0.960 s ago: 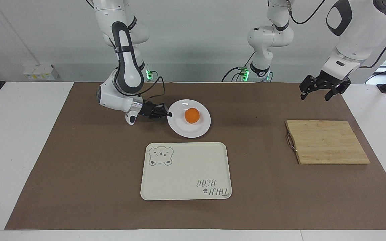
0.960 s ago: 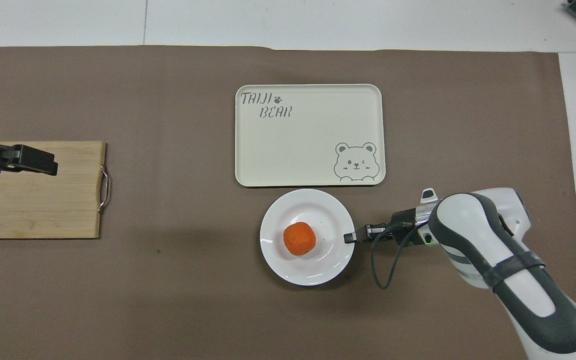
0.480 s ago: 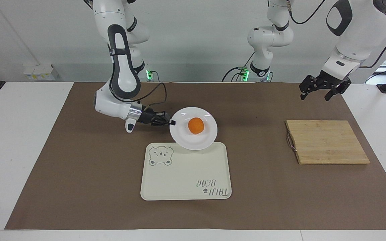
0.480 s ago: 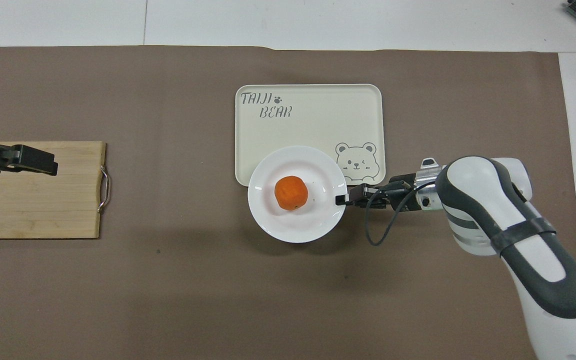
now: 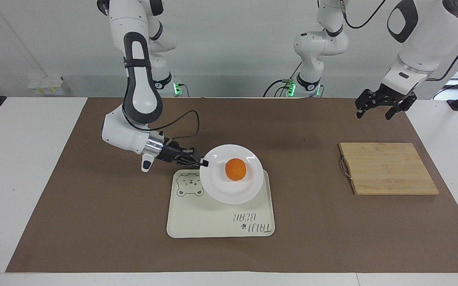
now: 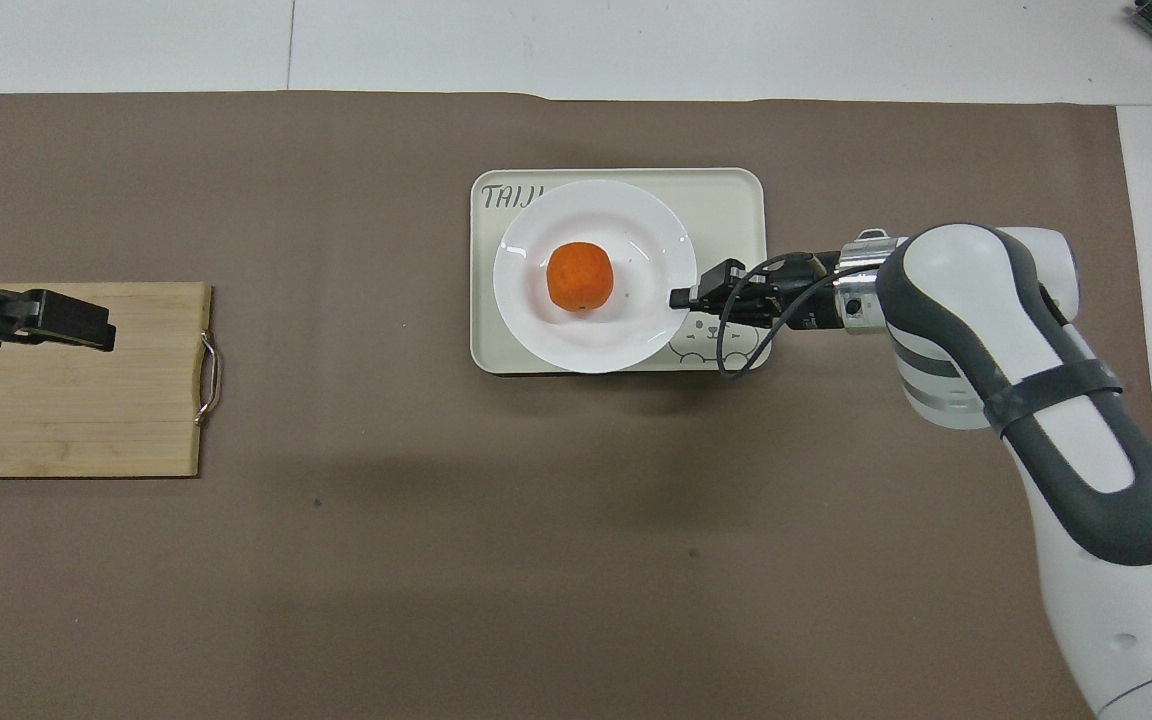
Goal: Place orange and plate with both arms
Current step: 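Slide the plate with the right gripper onto the bear tray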
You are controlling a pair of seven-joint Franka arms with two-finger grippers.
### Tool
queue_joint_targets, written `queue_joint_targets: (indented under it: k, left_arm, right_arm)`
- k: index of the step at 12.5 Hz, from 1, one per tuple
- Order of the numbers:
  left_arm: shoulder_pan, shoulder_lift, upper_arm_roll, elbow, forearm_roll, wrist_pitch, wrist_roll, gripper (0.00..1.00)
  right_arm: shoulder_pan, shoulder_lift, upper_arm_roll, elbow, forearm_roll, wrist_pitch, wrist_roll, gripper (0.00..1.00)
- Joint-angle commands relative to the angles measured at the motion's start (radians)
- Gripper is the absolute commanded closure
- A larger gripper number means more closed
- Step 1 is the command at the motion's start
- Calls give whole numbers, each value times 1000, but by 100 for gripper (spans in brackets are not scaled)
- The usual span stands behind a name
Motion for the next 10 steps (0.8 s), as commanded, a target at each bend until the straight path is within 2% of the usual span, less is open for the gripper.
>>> queue_joint_targets:
  k: [1,4,6,10]
  left_arm:
    - [12,-21,-7,-27,13,20,13,0]
    - [12,-21,-7,-27,13,20,13,0]
    - [12,-21,-6,-27,13,20,13,0]
    - [10,-21,-6,-27,13,20,13,0]
  right_arm:
    - [-13,83,7,91,25,23,34,100]
    - [-14,92,4,99,19,39,23,100]
    - [-60,131,6,94,29,32,-91,100]
    - [-46,134,7,52,49,44,-119,100]
